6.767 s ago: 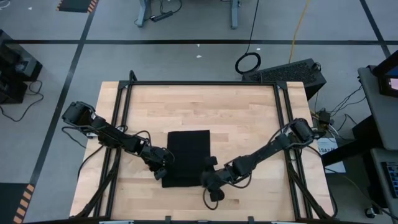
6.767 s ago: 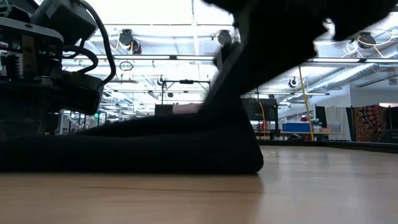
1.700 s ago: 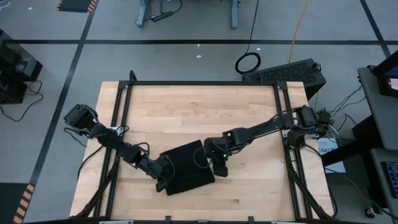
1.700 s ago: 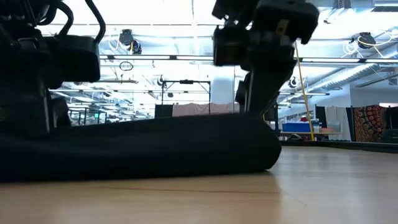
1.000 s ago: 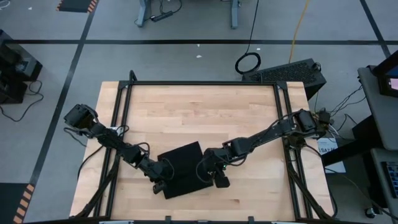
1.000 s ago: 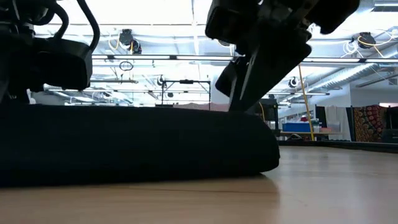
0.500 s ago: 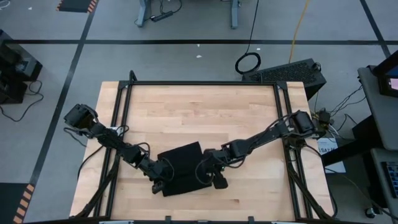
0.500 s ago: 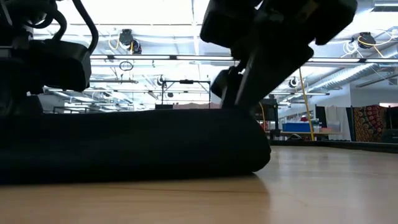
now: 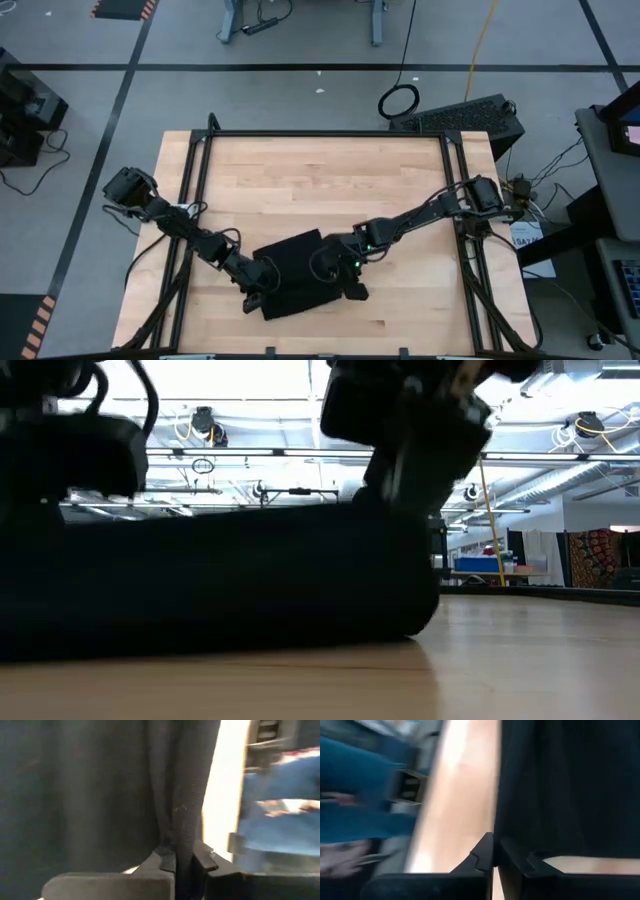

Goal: Roll towel
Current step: Roll the black microfiber towel

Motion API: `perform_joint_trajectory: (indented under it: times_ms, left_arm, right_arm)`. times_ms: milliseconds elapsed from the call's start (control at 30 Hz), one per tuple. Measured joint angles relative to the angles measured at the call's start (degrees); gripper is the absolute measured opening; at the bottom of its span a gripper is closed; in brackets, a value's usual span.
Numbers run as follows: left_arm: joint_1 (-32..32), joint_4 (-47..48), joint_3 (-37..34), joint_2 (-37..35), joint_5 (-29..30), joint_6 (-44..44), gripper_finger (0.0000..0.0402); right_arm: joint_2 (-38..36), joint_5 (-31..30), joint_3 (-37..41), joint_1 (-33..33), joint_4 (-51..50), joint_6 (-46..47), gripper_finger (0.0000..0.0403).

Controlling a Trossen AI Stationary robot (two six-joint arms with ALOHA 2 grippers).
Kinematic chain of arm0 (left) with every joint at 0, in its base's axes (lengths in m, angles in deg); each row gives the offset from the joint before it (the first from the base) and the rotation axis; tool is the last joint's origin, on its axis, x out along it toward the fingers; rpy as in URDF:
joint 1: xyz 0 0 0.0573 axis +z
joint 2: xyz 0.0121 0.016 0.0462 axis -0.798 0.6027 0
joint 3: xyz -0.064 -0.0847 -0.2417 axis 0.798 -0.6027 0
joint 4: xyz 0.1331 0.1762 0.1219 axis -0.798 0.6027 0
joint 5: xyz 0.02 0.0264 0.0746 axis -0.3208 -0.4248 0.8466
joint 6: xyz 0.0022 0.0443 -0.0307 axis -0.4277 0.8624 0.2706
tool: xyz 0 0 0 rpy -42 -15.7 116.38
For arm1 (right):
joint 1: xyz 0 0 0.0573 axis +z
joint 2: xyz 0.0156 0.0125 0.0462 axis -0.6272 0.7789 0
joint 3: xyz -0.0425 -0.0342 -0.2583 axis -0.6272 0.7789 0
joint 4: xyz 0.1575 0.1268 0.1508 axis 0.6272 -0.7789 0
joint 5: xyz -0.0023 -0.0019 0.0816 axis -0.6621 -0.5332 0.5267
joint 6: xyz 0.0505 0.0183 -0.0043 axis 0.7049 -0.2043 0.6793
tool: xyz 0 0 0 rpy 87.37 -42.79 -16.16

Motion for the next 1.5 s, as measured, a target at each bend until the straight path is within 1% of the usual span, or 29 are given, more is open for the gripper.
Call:
perform_joint_trajectory:
  times_ms: [100, 200, 333, 400, 500, 567, 700, 800, 900, 967, 1067, 1200, 1267, 1333, 1400, 1433, 1500]
  left_arm:
    - [0.0, -5.2, 0.1, -0.2, -3.6, 0.0, 0.0013]
    - [-0.1, -8.2, 0.1, -0.2, -4.7, 1.6, 0.0013]
    - [-0.2, -4.3, 0.1, -0.2, -4.4, 4.9, 0.0013]
    - [-0.2, -2.1, 0.0, -0.1, -3.8, 6.0, 0.0012]
    - [-0.2, -1.9, -0.9, -0.1, -3.2, 6.3, 0.0012]
    - [-0.2, -1.7, -1.9, -0.1, -2.7, 5.3, 0.0012]
    - [-0.2, -1.5, -3.4, -0.1, -2.1, 1.6, 0.0011]
    - [-0.2, -1.5, -3.5, -0.1, -1.0, 1.5, 0.0011]
    - [-0.3, -1.0, -3.5, -0.1, 0.0, 1.5, 0.0011]
    - [-0.3, -1.0, -3.5, -0.1, 0.3, 1.5, 0.0011]
    - [-0.3, -0.8, -3.5, -0.1, 0.5, 1.5, 0.0011]
    - [-0.3, -0.7, -3.5, -0.1, 0.7, 1.5, 0.0011]
    - [-0.2, -0.7, -3.5, -0.1, 0.8, 1.5, 0.0011]
    - [-0.2, -0.8, -3.5, -0.1, 0.9, 1.5, 0.0011]
    - [-0.2, -0.8, -3.5, -0.1, 0.9, 1.4, 0.0011]
    - [-0.2, -0.8, -3.5, -0.1, 0.9, 1.4, 0.0011]
    - [-0.2, -0.8, -3.5, -0.1, 0.9, 1.4, 0.0011]
  right_arm:
    - [-0.9, 8.5, -0.1, -1.5, 0.5, 2.7, 0.0003]
    - [-0.5, 14.8, -0.1, -2.9, 1.0, 4.2, 0.0003]
    - [2.1, 21.3, -0.1, -5.7, 3.7, 6.0, 0.0002]
    - [4.1, 22.8, -0.1, -7.3, 4.7, 9.3, 0.0001]
    - [6.6, 22.8, 0.0, -9.0, 5.6, 12.8, 0.0002]
    - [7.7, 21.6, 0.0, -9.7, 6.9, 13.9, 0.0004]
    - [7.9, 13.8, 0.0, -10.3, 6.8, 15.0, 0.0007]
    - [7.9, 8.2, 0.0, -10.4, 6.6, 15.1, 0.0008]
    - [7.5, 5.2, 0.0, -10.3, 6.5, 14.3, 0.0017]
    - [6.0, 5.0, 0.1, -10.3, 5.8, 12.3, 0.0035]
    - [2.4, 4.4, 0.0, -10.3, 2.4, 6.1, 0.0079]
    - [-1.6, -1.6, 0.0, -9.3, -5.2, -7.9, 0.0150]
    - [-2.9, -4.9, 0.0, -7.9, -5.4, -13.2, 0.0181]
    - [-3.0, -6.6, 0.0, -6.7, -2.5, -14.7, 0.0206]
    - [-2.1, -6.7, 0.0, -5.9, 1.5, -13.3, 0.0221]
    - [-1.3, -7.3, 0.0, -5.8, 3.9, -11.8, 0.0225]
    - [0.1, -9.8, -0.1, -5.7, 4.9, -9.7, 0.0226]
